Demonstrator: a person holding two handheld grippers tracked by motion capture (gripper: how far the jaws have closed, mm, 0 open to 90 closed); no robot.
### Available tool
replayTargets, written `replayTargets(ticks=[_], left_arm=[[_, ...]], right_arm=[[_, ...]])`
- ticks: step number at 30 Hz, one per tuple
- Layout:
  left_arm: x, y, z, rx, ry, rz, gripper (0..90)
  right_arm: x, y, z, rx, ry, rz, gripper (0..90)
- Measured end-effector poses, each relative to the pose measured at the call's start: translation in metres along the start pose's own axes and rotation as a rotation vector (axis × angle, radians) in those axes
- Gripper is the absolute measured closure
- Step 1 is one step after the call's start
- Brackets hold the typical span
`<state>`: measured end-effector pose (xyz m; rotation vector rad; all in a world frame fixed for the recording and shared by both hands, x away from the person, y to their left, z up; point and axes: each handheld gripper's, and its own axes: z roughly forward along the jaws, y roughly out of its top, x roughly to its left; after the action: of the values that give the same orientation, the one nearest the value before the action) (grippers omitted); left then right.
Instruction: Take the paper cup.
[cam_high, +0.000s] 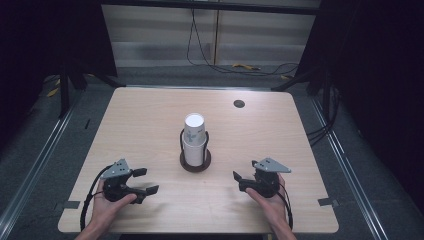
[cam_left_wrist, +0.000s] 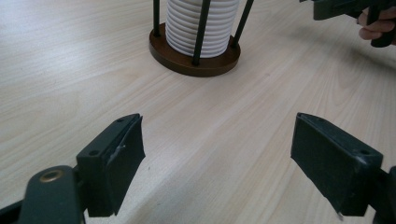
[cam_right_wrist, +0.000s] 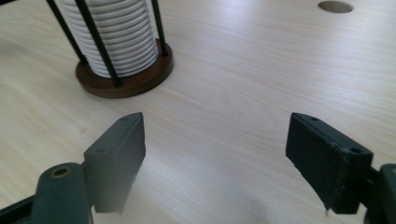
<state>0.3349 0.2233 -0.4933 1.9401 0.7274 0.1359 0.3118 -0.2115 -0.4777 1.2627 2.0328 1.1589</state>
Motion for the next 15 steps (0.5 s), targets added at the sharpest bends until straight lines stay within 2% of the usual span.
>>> replayTargets(ticks=[1, 3, 4, 6, 7, 8, 10, 12, 13, 14, 15], left_arm=[[0.001, 0.0, 0.0, 0.002, 0.001, -0.003, 17.1], [0.001, -0.001, 0.001, 0.007, -0.005, -0.009, 17.1], [0.002, -0.001, 0.002, 0.009, -0.008, -0.012, 17.2], [0.002, -0.002, 0.002, 0.017, -0.011, -0.004, 17.3], [0.002, -0.002, 0.002, 0.016, -0.016, -0.008, 17.6], [0.003, -0.001, 0.002, 0.003, -0.024, -0.021, 18.8], [0.004, -0.001, 0.001, 0.006, -0.017, -0.023, 18.8], [0.004, -0.001, 0.0, 0.002, -0.018, -0.027, 18.7], [0.004, -0.001, -0.001, -0.002, -0.021, -0.031, 18.7], [0.003, -0.001, -0.001, -0.005, -0.019, -0.024, 18.6], [0.003, -0.002, 0.0, 0.001, -0.018, -0.018, 18.6]], right_arm=[[-0.001, 0.001, -0.001, 0.007, 0.02, 0.005, 21.7], [-0.002, 0.002, -0.001, 0.008, 0.031, 0.009, 21.1], [-0.006, 0.003, -0.003, -0.002, 0.046, 0.03, 21.2], [-0.007, 0.003, -0.003, -0.006, 0.054, 0.035, 22.7], [-0.007, 0.004, -0.003, -0.01, 0.053, 0.035, 22.8], [-0.007, 0.004, -0.003, -0.017, 0.072, 0.052, 23.8], [-0.005, 0.007, -0.003, -0.017, 0.073, 0.045, 23.9], [-0.005, 0.008, -0.004, -0.025, 0.088, 0.059, 23.9], [-0.004, 0.01, -0.005, -0.04, 0.115, 0.09, 23.9], [-0.002, 0.013, -0.006, -0.052, 0.13, 0.089, 24.4], [0.004, 0.016, -0.008, -0.053, 0.122, 0.045, 25.4]])
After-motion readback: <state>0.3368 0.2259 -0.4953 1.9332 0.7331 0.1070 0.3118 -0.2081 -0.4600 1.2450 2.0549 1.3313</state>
